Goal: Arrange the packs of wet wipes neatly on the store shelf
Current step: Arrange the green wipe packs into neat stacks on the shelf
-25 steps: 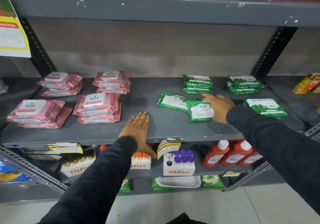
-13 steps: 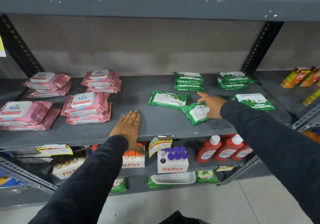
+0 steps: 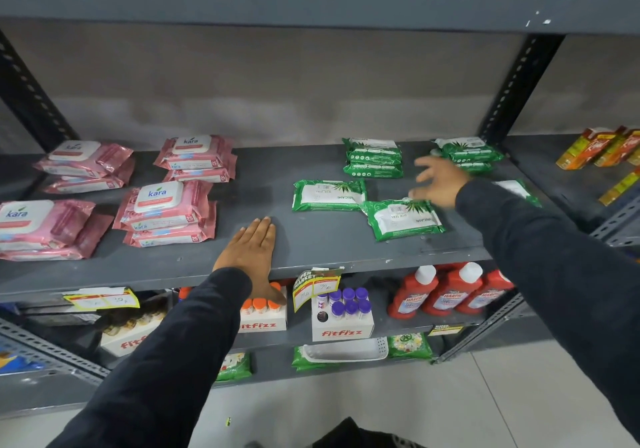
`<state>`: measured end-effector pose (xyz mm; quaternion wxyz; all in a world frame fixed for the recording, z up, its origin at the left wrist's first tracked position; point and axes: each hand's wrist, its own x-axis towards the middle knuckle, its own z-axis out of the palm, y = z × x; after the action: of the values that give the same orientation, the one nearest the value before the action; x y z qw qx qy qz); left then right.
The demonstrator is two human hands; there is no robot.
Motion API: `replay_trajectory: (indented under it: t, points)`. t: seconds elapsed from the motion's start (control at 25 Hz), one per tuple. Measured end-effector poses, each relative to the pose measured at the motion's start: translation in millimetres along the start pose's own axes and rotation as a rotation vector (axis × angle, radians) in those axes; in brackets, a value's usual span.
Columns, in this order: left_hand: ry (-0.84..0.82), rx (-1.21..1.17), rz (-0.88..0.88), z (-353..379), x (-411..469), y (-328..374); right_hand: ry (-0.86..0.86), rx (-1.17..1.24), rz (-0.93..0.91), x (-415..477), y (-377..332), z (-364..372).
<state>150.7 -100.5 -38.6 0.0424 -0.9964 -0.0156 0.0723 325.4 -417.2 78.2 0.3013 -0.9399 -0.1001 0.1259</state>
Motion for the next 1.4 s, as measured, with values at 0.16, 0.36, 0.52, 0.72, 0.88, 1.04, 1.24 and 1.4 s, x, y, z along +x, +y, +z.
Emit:
replay_trajectory:
  t: [0.16, 0.36, 0.52, 0.72, 0.88, 1.04, 1.24, 1.4]
  points:
    - [-0.006, -0.005, -0.007, 2.0, 1.4, 0.1, 0.041, 0.241, 0.342, -3.2, -13.4, -21.6]
    - [-0.007, -0.008, -0.013, 0.3, 0.2, 1.9, -0.2, -0.33, 0.359, -18.8, -44.7, 11.0]
    - [-0.004, -0.009, -0.023, -0.4, -0.8, 3.2, -0.234, -0.612, 0.404, -14.6, -53.1, 51.3]
    - [0.009, -0.016, -0.021, -1.3, 0.4, 2.5, -0.129, -0.638, 0.425, -12.1, -49.7, 68.4]
    - [0.016, -0.037, -0.009, -0.5, 0.5, 1.6, -0.315, -0.686, 0.36, -12.1, -58.6, 60.2]
    - [0.023, -0.048, 0.001, 0.6, 0.2, 1.2, -0.397, -0.769, 0.31, -11.6, -58.4, 42.5]
    - [0.015, -0.06, -0.006, 2.4, 0.1, 1.5, -0.214, -0.547, 0.333, -9.5, -41.5, 38.2]
    - [0.013, -0.033, -0.015, 2.0, 0.4, 1.3, -0.196, -0.729, 0.268, -7.0, -30.4, 44.2]
